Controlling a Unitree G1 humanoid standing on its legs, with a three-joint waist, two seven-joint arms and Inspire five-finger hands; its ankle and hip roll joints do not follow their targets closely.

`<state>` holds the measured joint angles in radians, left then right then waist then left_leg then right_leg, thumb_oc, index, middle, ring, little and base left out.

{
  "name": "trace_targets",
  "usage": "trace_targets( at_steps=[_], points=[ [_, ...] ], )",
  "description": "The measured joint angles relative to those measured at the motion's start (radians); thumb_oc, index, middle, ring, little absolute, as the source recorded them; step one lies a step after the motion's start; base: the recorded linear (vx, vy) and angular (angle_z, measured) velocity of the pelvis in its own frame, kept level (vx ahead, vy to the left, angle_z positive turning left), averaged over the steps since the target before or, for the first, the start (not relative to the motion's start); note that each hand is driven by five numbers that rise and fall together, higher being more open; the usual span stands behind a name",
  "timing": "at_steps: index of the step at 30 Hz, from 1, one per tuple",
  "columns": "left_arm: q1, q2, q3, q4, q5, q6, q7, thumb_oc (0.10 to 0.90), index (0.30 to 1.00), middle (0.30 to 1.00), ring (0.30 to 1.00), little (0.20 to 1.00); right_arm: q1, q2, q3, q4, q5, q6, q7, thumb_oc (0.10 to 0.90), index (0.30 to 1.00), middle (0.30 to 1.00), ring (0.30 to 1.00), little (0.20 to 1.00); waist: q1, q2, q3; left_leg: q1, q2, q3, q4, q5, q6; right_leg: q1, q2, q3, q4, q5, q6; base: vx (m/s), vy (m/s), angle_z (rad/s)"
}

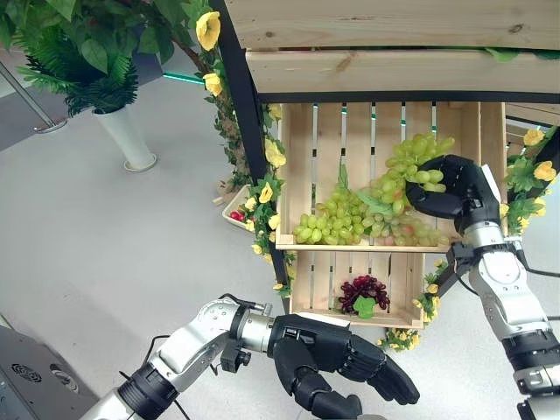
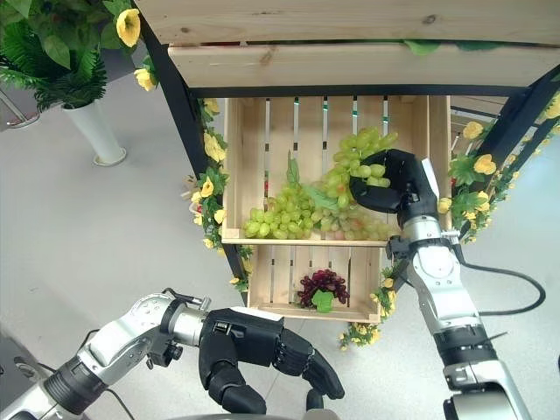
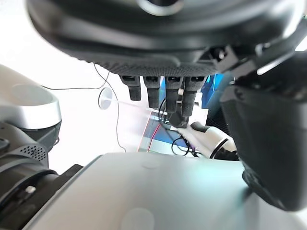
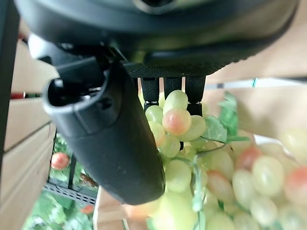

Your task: Pick up the fruits from the basket on one side to the basket on the other side

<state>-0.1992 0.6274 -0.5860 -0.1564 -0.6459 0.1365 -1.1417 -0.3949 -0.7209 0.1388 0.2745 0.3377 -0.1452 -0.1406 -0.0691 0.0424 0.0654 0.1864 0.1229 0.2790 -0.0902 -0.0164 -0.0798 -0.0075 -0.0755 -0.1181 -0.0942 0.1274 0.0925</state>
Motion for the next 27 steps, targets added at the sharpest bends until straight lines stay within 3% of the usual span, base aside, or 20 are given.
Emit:
trace_targets(
  at_steps=[6, 7, 8, 18, 27],
  points=[
    [-0.008, 0.024, -0.031, 0.002, -0.033, 0.0, 0.001, 0.8, 0.9, 0.9, 0.9, 0.9, -0.079, -0.048, 0.069, 0.064, -0.129, 0.018, -0.04, 0.4, 0.3, 0.3, 0.3, 0.3, 0.0, -0.001, -0.001, 0.001, -0.001, 0.0, -0.005, -0.002, 0.002, 0.0, -0.001, 0.0, -0.001, 0.0, 0.0, 0.0, 0.0, 0.0],
    [-0.01, 0.027, -0.036, 0.003, -0.034, 0.0, 0.001, 0.8, 0.9, 0.9, 0.9, 0.9, -0.087, -0.06, 0.078, 0.073, -0.158, 0.019, -0.041, 0.427, 0.34, 0.34, 0.34, 0.34, 0.0, -0.001, -0.001, 0.001, -0.001, 0.001, -0.005, -0.002, 0.002, 0.0, -0.001, 0.0, -0.001, 0.0, 0.0, 0.0, 0.0, 0.0],
    [-0.013, 0.028, -0.038, 0.005, -0.035, 0.0, 0.001, 0.8, 0.9, 0.9, 0.9, 0.9, -0.099, -0.067, 0.085, 0.087, -0.193, 0.02, -0.041, 0.8, 0.9, 0.9, 0.9, 0.9, 0.0, -0.002, -0.002, 0.001, -0.001, 0.001, -0.004, -0.002, 0.002, 0.0, -0.001, 0.0, -0.001, 0.0, 0.0, 0.0, 0.0, 0.0],
    [-0.045, 0.038, -0.079, 0.023, -0.067, -0.019, 0.014, 0.8, 0.9, 0.9, 0.9, 0.9, -0.153, -0.155, 0.194, 0.177, -0.337, 0.162, -0.028, 0.8, 0.9, 0.9, 0.9, 0.9, 0.0, -0.018, -0.034, 0.0, -0.001, 0.001, -0.005, -0.002, 0.003, 0.0, -0.003, -0.001, -0.001, -0.002, 0.004, 0.0, 0.0, 0.0],
    [-0.046, 0.038, -0.08, 0.024, -0.076, -0.021, 0.015, 0.8, 0.9, 0.9, 0.9, 0.9, -0.168, -0.161, 0.226, 0.181, -0.374, 0.195, 0.014, 0.8, 0.9, 0.9, 0.9, 0.9, -0.004, -0.018, -0.035, 0.0, -0.002, 0.002, -0.005, -0.002, 0.003, -0.001, -0.003, 0.0, -0.001, -0.002, 0.003, 0.0, 0.0, 0.0]
  ],
)
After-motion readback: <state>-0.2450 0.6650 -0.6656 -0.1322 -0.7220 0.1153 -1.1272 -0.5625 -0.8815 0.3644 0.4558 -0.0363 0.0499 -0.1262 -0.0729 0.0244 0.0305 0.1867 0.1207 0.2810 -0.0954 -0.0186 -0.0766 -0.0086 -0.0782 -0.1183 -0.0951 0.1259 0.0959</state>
